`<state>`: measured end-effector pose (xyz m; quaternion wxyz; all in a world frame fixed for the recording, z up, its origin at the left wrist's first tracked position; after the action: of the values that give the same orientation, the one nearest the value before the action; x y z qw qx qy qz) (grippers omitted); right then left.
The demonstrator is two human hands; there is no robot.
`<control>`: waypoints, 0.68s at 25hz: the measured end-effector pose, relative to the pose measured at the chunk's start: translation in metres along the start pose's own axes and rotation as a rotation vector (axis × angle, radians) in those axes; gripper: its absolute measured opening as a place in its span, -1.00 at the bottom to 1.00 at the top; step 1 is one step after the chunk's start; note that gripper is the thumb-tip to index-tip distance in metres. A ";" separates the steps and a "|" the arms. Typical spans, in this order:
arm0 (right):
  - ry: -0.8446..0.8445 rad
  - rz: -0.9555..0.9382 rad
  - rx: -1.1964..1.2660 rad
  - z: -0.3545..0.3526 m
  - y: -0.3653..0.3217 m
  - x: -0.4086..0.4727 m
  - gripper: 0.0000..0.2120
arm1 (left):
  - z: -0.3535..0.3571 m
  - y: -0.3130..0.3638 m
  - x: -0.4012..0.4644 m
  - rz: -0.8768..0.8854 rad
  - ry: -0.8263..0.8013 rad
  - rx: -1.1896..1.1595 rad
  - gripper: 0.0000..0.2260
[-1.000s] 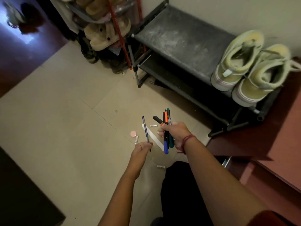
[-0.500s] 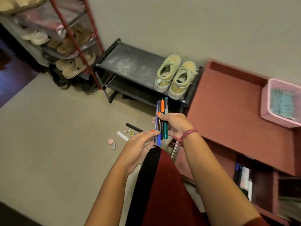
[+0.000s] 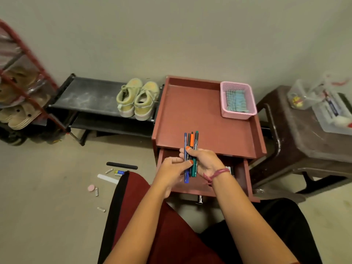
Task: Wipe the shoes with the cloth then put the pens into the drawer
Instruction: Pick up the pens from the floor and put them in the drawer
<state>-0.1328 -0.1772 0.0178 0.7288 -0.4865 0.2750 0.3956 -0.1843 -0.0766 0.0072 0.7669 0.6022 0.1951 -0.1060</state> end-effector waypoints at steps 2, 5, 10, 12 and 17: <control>0.031 -0.005 0.036 -0.029 0.005 0.005 -0.82 | 0.022 -0.020 0.006 -0.035 -0.052 0.017 -0.86; 0.065 0.031 0.059 -0.067 0.020 0.018 -0.74 | 0.035 -0.051 0.012 -0.076 -0.084 0.002 -0.86; 0.104 0.135 0.184 -0.123 0.050 0.052 -0.80 | 0.039 -0.095 0.029 -0.226 -0.058 -0.062 -0.91; 0.148 0.103 0.246 -0.141 0.050 0.069 -0.84 | 0.034 -0.105 0.039 -0.257 -0.005 -0.098 -0.85; 0.225 0.198 0.299 -0.163 0.059 0.098 -0.91 | 0.019 -0.128 0.054 -0.311 0.147 -0.163 -0.74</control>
<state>-0.1326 -0.2857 -0.1494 0.7153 -0.3847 0.4565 0.3632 -0.1829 -0.1227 -0.1249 0.7711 0.5067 0.3495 -0.1628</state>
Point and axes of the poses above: each hand's wrist, its own x-axis towards the middle knuckle, its own z-axis out of the palm, y = z × x, the point moved 5 cm from there along x, towards the middle knuckle, and after that the axes turned 10 degrees about z, right-handed, at the moved point
